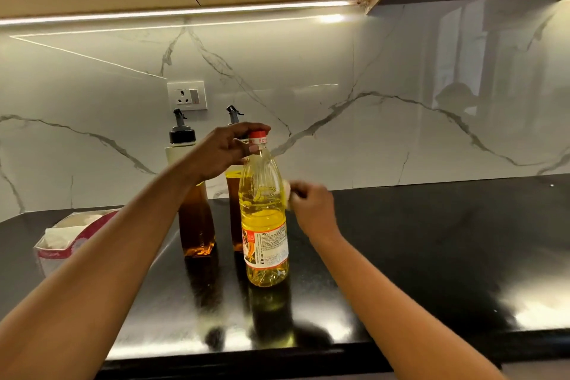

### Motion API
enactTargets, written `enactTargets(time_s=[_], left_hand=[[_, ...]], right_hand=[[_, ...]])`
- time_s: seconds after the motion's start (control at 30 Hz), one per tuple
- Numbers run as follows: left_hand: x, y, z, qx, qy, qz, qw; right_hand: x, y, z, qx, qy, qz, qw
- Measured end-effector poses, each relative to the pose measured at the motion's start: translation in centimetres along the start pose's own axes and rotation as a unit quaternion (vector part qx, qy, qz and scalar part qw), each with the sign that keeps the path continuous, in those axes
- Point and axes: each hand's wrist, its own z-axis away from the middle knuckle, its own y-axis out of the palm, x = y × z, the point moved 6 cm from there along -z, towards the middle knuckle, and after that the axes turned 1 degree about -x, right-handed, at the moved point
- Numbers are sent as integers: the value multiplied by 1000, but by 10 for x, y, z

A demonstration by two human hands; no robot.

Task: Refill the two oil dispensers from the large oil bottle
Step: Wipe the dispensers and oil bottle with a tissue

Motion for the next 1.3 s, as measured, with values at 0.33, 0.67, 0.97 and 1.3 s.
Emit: enactTargets(time_s=[0.33, 0.67, 0.97, 1.3], left_hand=[[0, 0, 2, 1, -7, -6, 1000], [4, -6, 7, 3, -7, 14, 1000], [3, -3, 6, 6, 9, 48, 999], [-10, -19, -4, -84, 76, -66, 991]], right_hand=[[-26, 4, 9, 92, 179, 11, 979], [57, -8, -32, -8, -59, 38, 998], [-82, 20, 45, 148, 296, 4, 944], [88, -16, -61, 17, -9, -93, 996]])
